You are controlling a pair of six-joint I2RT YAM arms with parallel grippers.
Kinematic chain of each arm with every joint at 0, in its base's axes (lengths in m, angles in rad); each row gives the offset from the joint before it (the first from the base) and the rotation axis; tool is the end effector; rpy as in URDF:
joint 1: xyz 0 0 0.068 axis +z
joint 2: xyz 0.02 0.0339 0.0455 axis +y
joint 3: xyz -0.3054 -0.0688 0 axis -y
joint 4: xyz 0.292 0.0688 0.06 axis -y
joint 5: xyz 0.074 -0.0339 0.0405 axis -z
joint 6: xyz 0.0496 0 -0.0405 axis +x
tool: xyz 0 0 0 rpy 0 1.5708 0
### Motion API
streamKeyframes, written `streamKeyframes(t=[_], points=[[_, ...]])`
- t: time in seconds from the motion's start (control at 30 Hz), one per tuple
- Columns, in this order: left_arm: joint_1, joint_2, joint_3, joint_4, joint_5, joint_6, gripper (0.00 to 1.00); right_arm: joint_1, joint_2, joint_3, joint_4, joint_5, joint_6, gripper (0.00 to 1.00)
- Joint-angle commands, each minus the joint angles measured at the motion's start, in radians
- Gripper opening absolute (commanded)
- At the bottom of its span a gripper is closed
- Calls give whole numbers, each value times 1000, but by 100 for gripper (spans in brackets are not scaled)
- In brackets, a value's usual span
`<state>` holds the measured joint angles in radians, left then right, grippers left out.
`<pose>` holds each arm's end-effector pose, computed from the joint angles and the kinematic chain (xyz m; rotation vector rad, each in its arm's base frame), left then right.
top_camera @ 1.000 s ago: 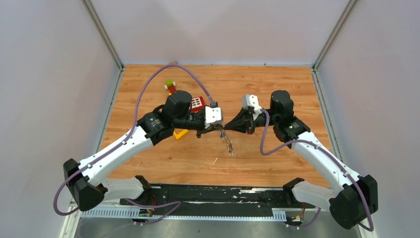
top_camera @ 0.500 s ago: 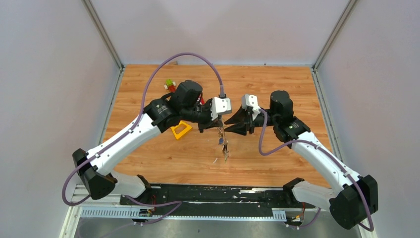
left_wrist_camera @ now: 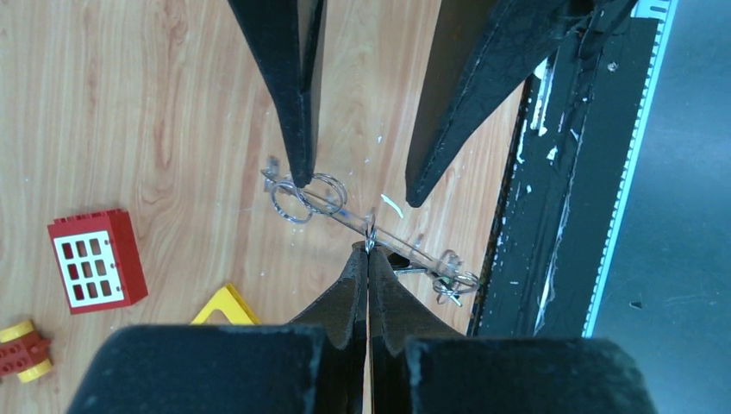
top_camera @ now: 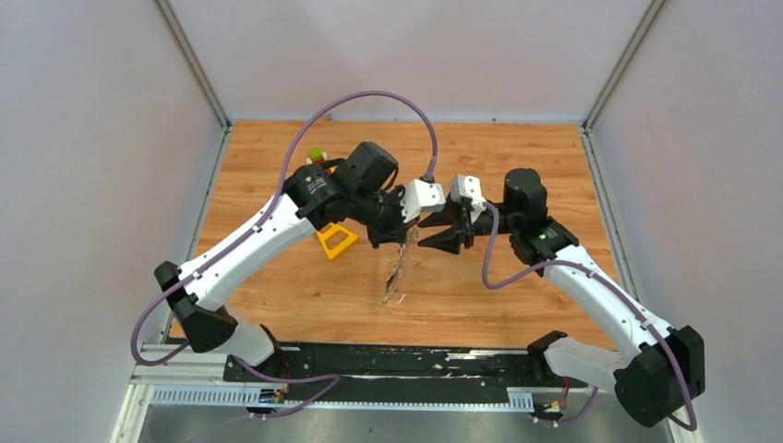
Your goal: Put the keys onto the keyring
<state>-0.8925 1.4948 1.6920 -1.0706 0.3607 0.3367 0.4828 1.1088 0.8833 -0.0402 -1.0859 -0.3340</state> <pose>0.2052 -0.2825 0.4418 1.5661 1.9336 -0.6829 0.2237 0.1668 0.3546 -1.3568 1.2150 1.0892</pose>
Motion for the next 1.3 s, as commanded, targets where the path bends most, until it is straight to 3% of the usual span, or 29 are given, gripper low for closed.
streamKeyframes(t=[0.0, 0.67, 1.27], points=[[-16, -3, 62, -26, 11, -28, 0, -3, -11, -10, 101, -42, 48, 42], [-23, -41, -3, 72, 57, -45, 0, -2, 60, -35, 228, -140, 167, 28], [-23, -65, -30, 97, 48, -44, 0, -1, 75, -27, 195, -142, 140, 17]])
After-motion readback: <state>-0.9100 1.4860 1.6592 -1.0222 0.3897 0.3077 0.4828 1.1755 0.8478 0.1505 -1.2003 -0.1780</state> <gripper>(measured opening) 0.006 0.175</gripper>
